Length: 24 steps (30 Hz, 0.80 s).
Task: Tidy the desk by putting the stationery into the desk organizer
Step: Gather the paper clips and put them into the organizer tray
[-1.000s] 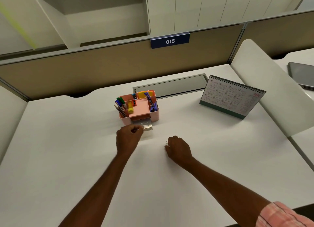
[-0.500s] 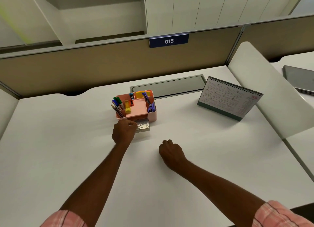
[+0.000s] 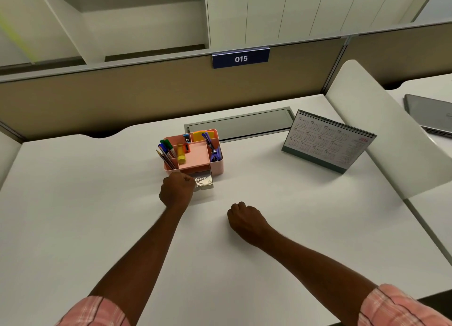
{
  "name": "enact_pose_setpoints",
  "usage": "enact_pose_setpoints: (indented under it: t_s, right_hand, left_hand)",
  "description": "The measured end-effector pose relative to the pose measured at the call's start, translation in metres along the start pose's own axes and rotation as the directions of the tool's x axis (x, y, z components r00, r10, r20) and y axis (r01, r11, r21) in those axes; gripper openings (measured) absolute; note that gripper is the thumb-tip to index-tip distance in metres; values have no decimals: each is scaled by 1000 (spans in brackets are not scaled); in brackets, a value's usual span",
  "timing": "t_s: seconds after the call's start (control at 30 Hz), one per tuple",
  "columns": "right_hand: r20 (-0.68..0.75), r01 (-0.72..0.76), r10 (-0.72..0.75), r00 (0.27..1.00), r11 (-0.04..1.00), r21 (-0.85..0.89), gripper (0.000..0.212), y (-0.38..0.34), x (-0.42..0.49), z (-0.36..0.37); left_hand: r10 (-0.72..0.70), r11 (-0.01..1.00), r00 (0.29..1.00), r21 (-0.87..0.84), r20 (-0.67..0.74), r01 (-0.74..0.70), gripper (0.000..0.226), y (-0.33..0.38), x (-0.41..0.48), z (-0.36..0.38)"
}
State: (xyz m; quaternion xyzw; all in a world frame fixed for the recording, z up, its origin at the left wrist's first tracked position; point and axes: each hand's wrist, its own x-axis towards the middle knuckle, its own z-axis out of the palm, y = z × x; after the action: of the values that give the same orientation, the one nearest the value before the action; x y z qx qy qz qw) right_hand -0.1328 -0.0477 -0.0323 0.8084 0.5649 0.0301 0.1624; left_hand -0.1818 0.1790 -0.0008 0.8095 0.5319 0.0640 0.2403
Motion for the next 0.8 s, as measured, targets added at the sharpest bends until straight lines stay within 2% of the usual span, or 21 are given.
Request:
enact_pose_setpoints:
  t_s: [0.13, 0.2, 0.23, 0.3, 0.37, 0.47, 0.6, 0.67, 0.8]
  right_hand:
    - [-11, -92, 94, 996, 988, 127, 20, -1, 2, 2]
    - [13, -231, 238, 971, 924, 304, 6, -2, 4, -1]
    - [75, -312, 308, 948, 863, 397, 5, -2, 7, -1]
    - [201, -446, 408, 890, 692, 568, 16, -1, 8, 0]
    - [302, -508, 453, 839, 450, 734, 14, 2, 6, 3]
    - [342, -457, 444, 828, 182, 870, 5, 8, -3, 9]
    - [398, -419, 418, 817, -44, 907, 7, 10, -13, 13]
    - [409, -397, 405, 818, -116, 910, 8, 9, -16, 15]
    - [411, -322, 394, 822, -274, 906, 7, 5, -18, 9]
  left_hand:
    - [3, 999, 1000, 49, -20, -2, 17, 0, 2, 2]
    - [8, 997, 1000, 71, -25, -7, 17, 0, 2, 2]
    - [12, 997, 1000, 76, -26, -10, 17, -1, 2, 2]
    - [22, 996, 1000, 81, -21, -20, 18, 0, 2, 1]
    - [39, 996, 999, 81, -9, -38, 19, -1, 0, -1]
    - [99, 993, 994, 62, -37, -97, 19, -2, -6, -6]
    - [329, 940, 941, -67, -83, -335, 18, -1, -30, -8]
    - [442, 886, 897, -163, 19, -433, 14, -2, -46, -5]
    - [527, 845, 813, -254, 249, -470, 20, -8, -72, 1]
